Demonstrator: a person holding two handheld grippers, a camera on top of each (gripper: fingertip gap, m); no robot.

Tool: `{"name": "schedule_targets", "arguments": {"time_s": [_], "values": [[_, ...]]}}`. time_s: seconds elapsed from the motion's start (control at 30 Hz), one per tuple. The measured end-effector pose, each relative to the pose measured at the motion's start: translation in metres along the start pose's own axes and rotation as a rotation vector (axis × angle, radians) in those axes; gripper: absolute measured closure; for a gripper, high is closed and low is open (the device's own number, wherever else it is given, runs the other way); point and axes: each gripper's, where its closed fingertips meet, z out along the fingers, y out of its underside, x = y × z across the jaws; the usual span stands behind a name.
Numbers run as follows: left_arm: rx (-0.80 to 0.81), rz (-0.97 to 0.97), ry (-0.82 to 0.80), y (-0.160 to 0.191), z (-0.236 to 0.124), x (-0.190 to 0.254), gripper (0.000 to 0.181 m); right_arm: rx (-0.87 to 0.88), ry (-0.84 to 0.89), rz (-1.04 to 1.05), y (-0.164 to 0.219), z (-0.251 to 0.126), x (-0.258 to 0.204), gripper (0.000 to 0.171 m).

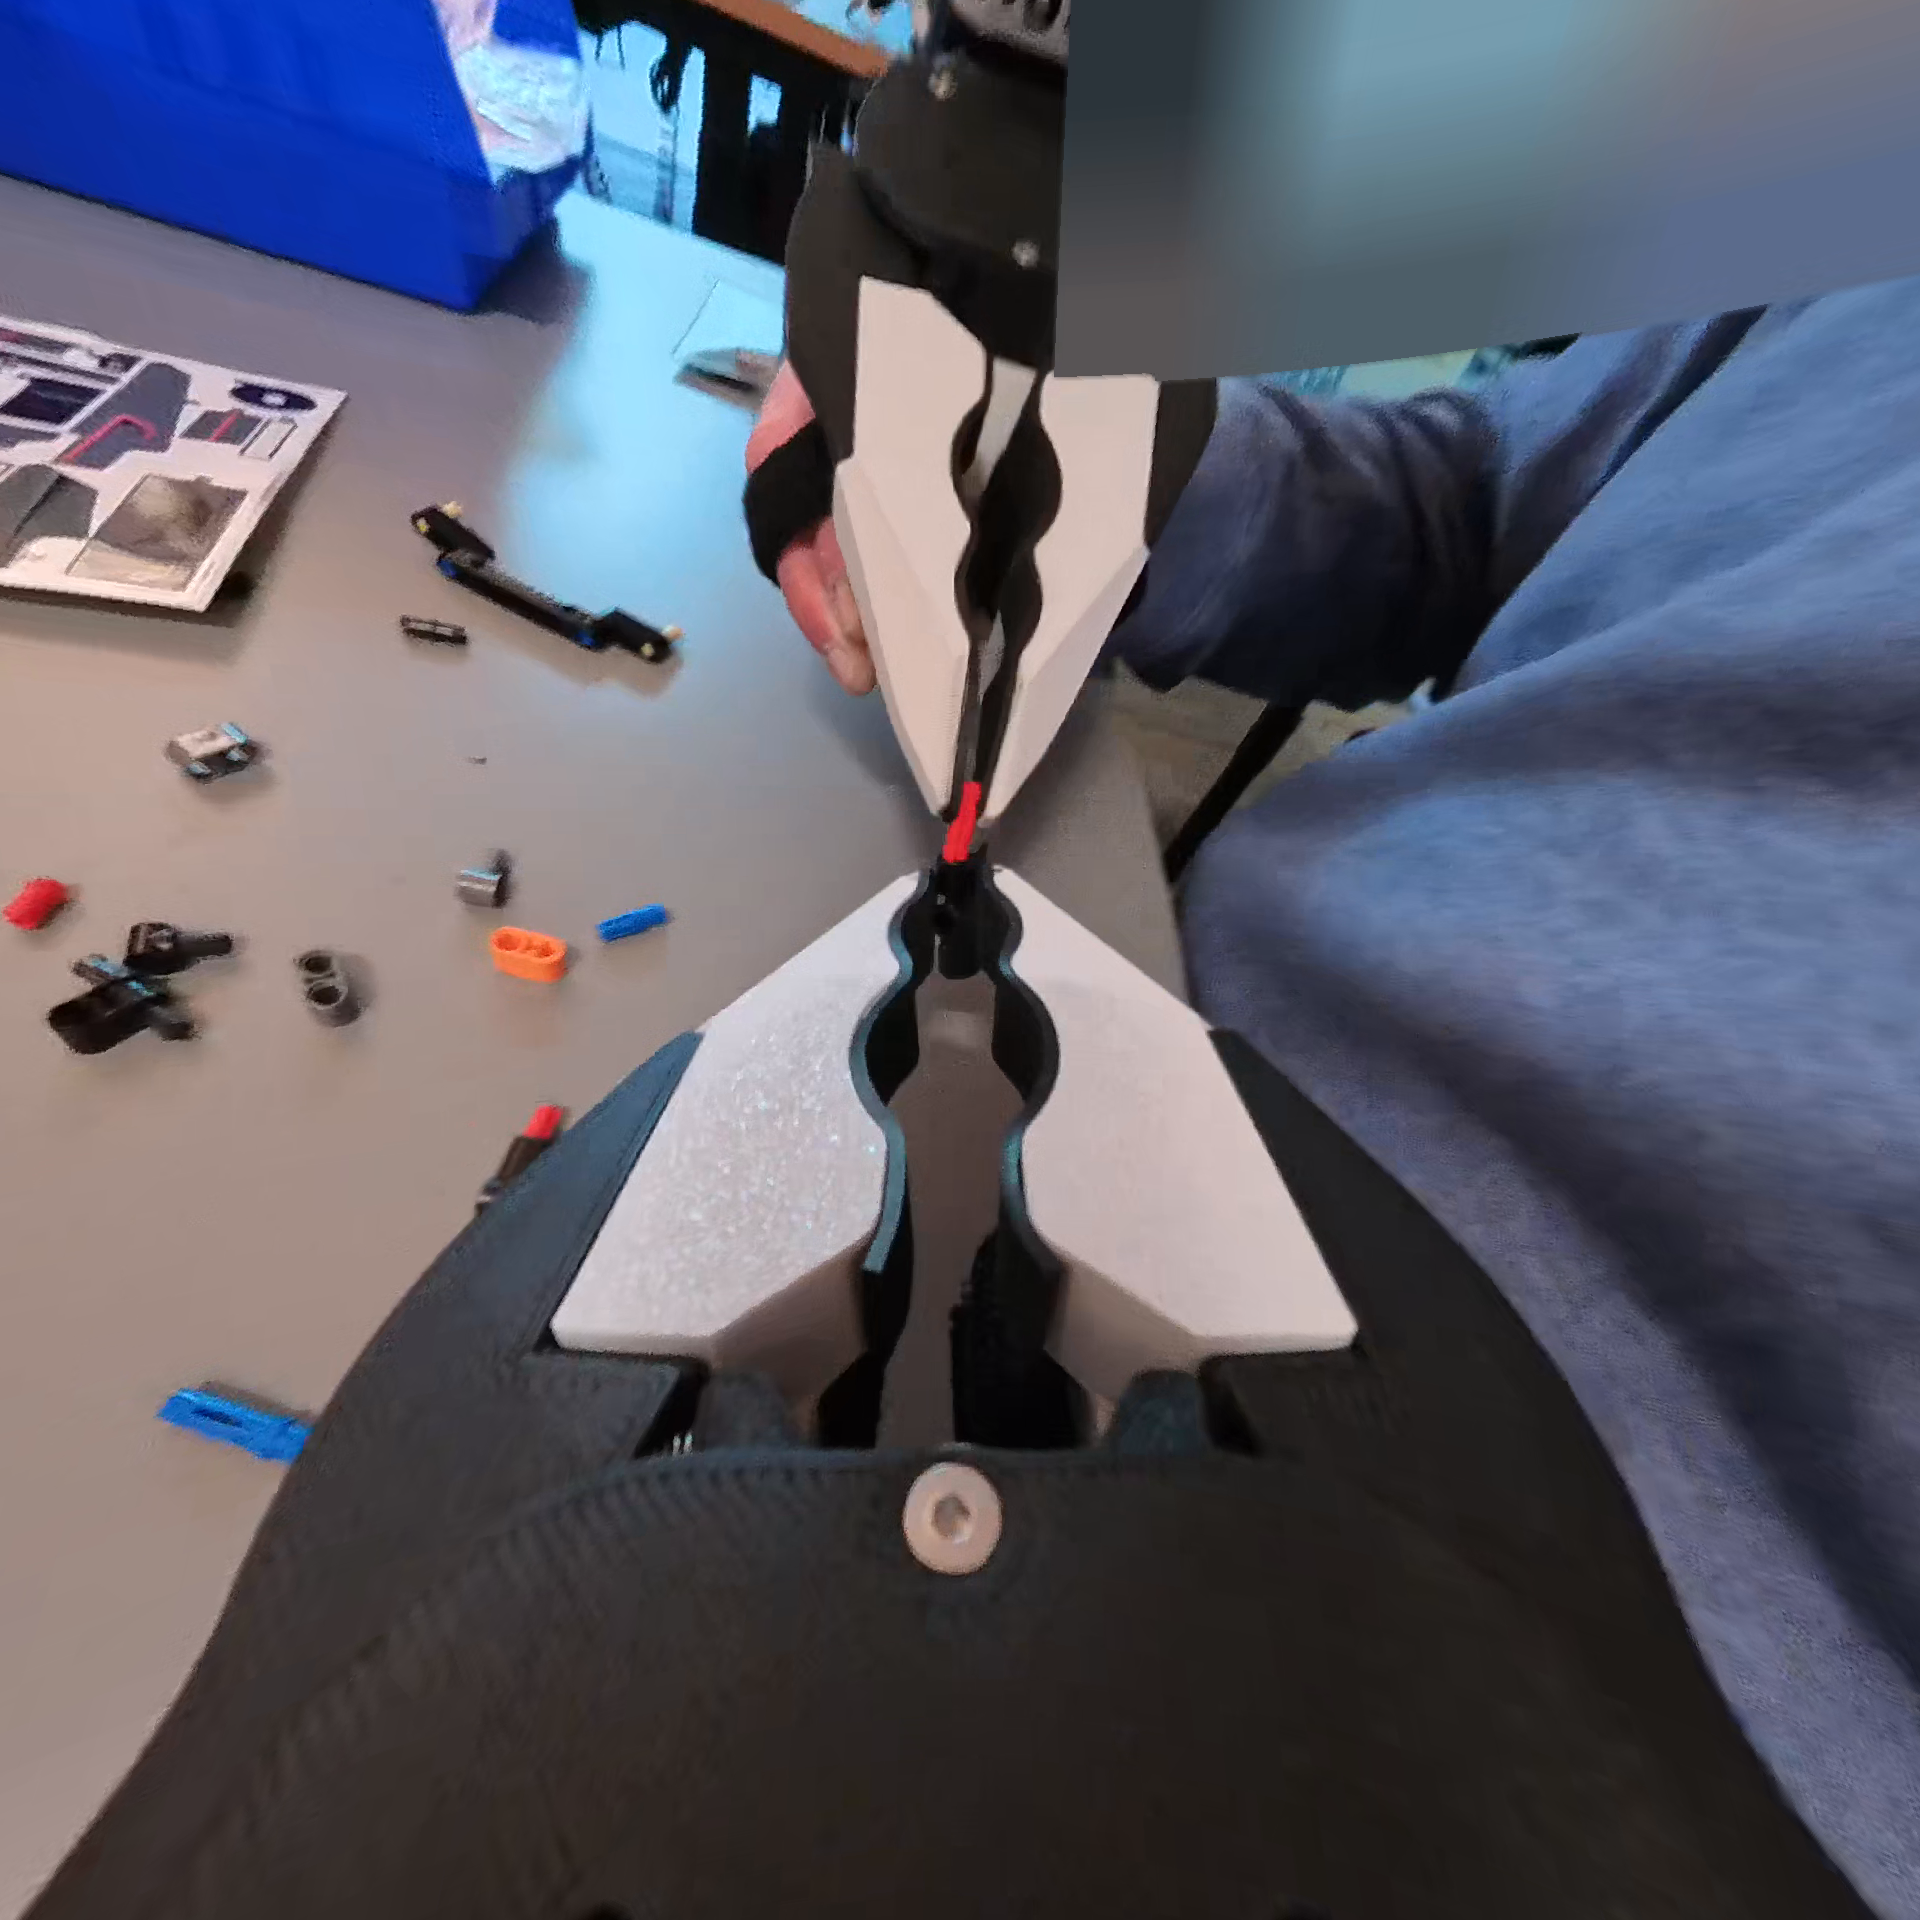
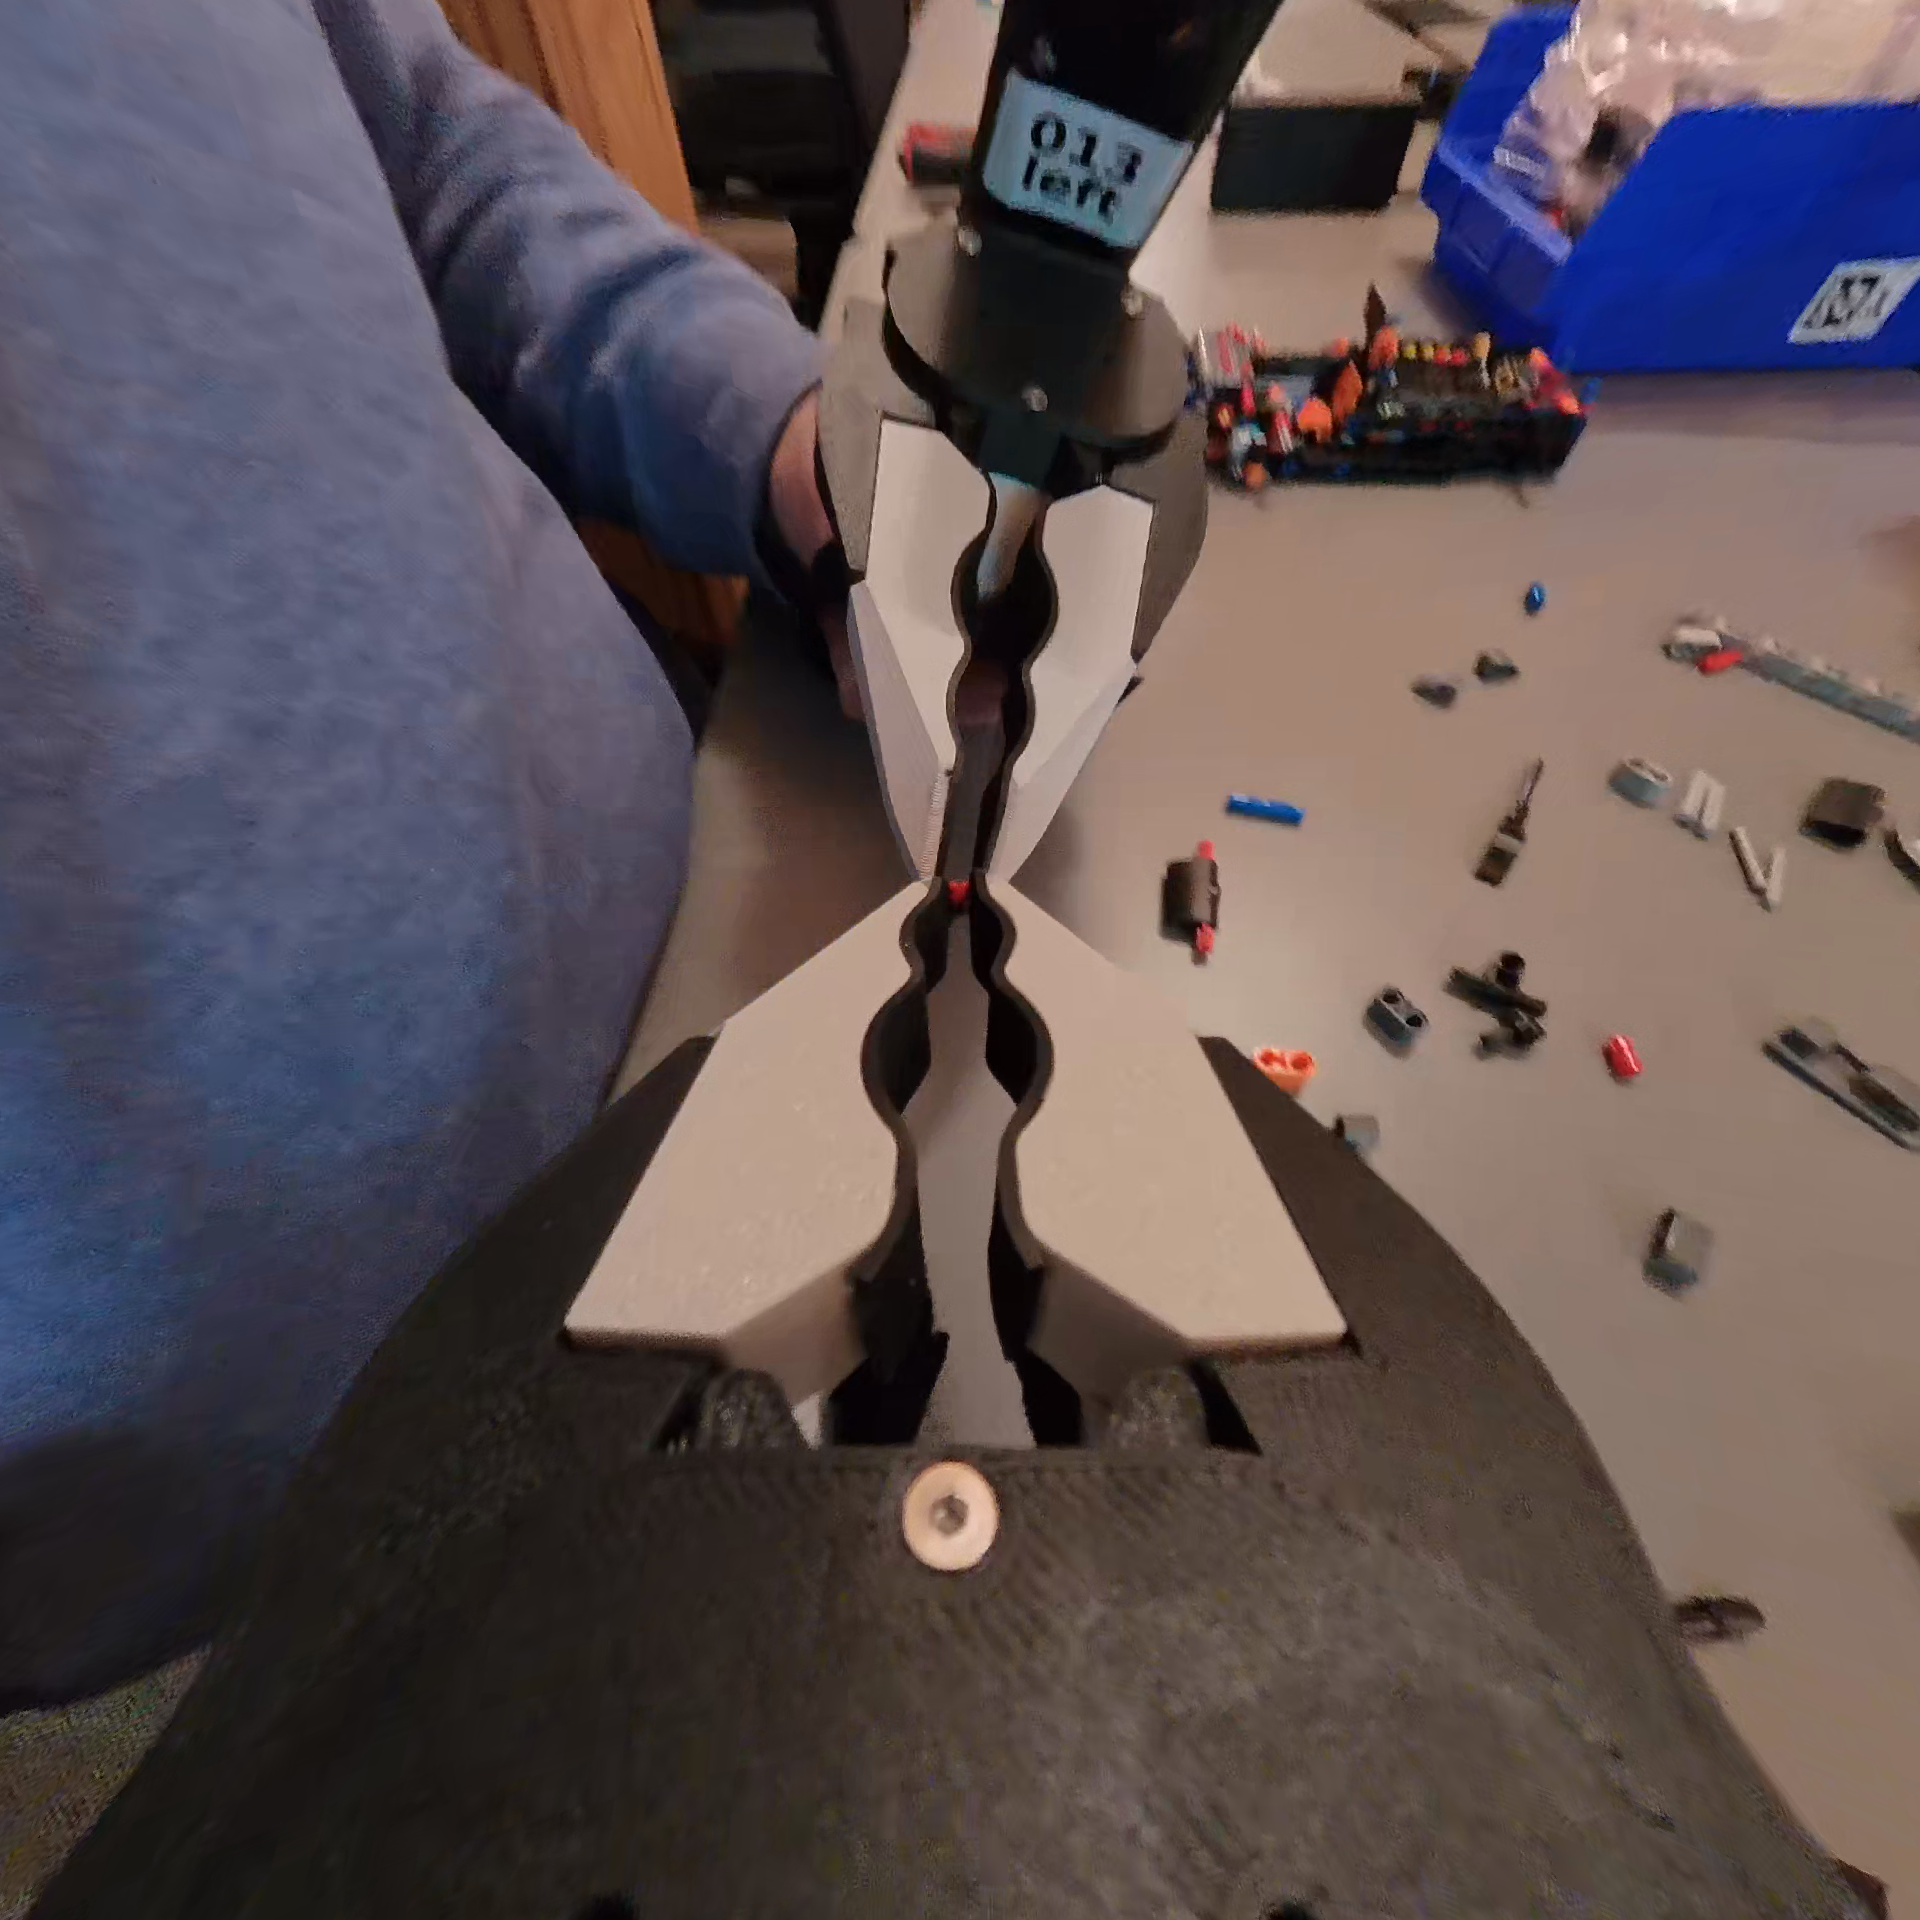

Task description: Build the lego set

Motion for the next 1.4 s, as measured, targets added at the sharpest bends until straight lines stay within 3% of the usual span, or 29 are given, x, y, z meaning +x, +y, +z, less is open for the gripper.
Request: {"name": "schedule_targets", "arguments": {"time_s": [0.57, 1.4], "values": [[-0.314, 0.128, -0.052, 0.032, 0.028, -0.028, 0.176, -0.147, 0.026, -0.042, 0.042, 0.006, 0.013, 0.170], [-0.324, 0.260, -0.120, 0.040, 0.024, -0.014, 0.177, -0.138, -0.005, 0.004, 0.040, 0.011, -0.003, 0.170]]}}
